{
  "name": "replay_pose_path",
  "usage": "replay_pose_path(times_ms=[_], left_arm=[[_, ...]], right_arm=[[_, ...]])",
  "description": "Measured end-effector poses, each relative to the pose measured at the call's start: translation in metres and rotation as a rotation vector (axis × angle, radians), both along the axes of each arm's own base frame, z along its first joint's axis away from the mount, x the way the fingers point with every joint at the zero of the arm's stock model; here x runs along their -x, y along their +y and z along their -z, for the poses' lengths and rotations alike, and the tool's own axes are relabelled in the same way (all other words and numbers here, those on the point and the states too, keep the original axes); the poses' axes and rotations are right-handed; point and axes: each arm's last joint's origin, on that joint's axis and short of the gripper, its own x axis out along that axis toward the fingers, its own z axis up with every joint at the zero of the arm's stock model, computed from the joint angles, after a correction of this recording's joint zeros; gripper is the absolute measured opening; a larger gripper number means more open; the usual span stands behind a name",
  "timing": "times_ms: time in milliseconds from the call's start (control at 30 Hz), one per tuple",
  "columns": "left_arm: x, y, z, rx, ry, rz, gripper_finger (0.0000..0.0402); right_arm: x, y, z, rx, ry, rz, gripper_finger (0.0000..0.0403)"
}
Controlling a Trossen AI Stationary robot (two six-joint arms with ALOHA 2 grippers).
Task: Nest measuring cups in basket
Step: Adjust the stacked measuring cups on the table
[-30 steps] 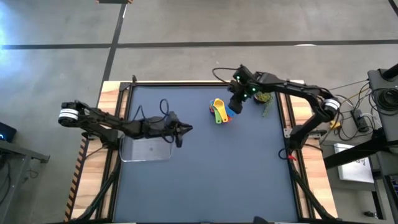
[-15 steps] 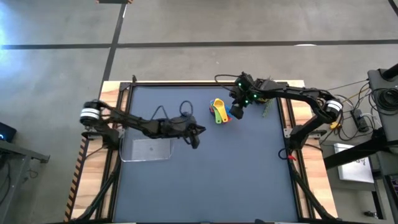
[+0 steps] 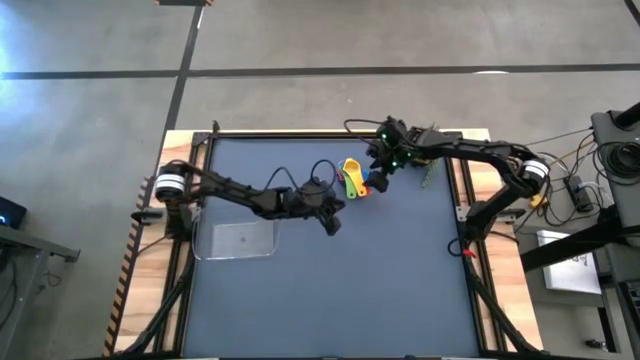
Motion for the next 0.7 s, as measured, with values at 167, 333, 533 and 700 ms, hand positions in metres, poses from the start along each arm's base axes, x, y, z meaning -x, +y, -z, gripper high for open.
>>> replay_pose_path(times_ms=[167,333,533,700], left_arm=[[-0.007,0.003,0.01,-0.008,-0.057,-0.005,0.0017],[-0.014,0.007,0.026,-0.011,-0.065,-0.004,0.0017],[-0.028,0.01,0.032,0.001,-0.073,0.007,0.0017],[-0.042,0.009,0.027,0.013,-0.1,0.053,0.0017]], right_arm=[[-0.004,-0.001,0.004,-0.002,-0.008,-0.001,0.0386],[-0.006,-0.003,0.008,-0.011,-0.005,0.008,0.0386],[-0.009,-0.002,0.011,-0.04,-0.005,0.015,0.0386],[-0.013,0.004,0.012,-0.044,-0.004,-0.005,0.0386]])
